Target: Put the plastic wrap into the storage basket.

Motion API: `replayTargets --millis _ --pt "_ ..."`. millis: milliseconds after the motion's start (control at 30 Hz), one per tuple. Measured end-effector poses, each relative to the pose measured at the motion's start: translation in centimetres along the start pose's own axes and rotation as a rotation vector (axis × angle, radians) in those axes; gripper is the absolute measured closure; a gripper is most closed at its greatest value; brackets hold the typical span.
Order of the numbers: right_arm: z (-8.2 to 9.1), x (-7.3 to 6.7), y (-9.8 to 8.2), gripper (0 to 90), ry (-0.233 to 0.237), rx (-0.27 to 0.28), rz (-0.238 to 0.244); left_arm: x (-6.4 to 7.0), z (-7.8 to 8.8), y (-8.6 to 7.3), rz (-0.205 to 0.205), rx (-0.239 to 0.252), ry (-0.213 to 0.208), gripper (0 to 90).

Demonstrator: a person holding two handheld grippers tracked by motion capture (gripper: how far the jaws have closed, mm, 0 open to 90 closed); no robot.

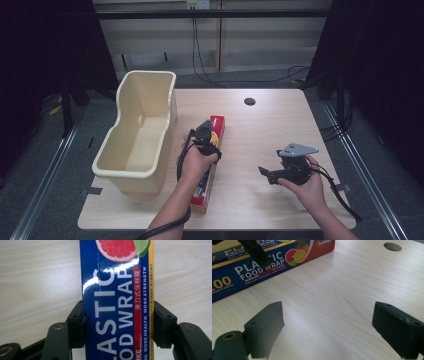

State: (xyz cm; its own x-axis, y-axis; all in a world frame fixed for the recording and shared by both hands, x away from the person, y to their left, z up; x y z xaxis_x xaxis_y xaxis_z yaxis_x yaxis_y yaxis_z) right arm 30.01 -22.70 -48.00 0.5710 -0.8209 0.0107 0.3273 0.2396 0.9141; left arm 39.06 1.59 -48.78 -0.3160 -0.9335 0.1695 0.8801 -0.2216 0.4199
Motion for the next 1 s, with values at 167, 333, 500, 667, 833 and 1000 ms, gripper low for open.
replayTargets --millis 167,333,500,667,833,1000 --pt "-0.1 -0.1 -0.1 6.9 0.003 -0.006 -0.006 0.0 0.9 0.5 -0.006 -0.017 0.002 40.7" --pt "-0.1 -0.1 -0.1 5.5 0.01 -0.008 -0.01 0.0 2.7 1.6 -0.006 -0.001 -0.002 40.8" --pt "-0.1 -0.3 -0.2 3.1 0.038 -0.004 -0.004 0.0 4.4 2.4 -0.007 -0.019 -0.036 40.8" --pt "-0.1 -0.3 -0.2 3.0 0.052 -0.008 0.002 -0.3 6.3 3.5 -0.027 -0.011 -0.027 40.7" --pt "-0.1 -0.3 -0.2 3.0 0.056 -0.01 0.002 -0.6 7.7 4.1 -0.01 -0.012 -0.046 40.7" --pt "-0.1 -0.4 -0.2 2.7 0.061 -0.011 -0.001 -0.8 8.8 4.6 -0.006 -0.015 -0.041 40.7"
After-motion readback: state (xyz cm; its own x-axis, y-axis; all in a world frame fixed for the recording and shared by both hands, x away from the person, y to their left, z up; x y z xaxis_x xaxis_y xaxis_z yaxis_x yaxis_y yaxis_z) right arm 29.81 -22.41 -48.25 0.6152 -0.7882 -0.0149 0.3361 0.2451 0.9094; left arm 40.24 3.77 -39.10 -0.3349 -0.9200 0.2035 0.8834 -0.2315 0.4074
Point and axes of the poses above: each handheld gripper's, and its own axes: z roughly backward along the jaws, y roughly out of its top, x roughly to its right, the point moved 4 cm from there along -z, roughly forward along the jaws, and after that the axes turned 13 degrees about x, right-handed, at the moved point
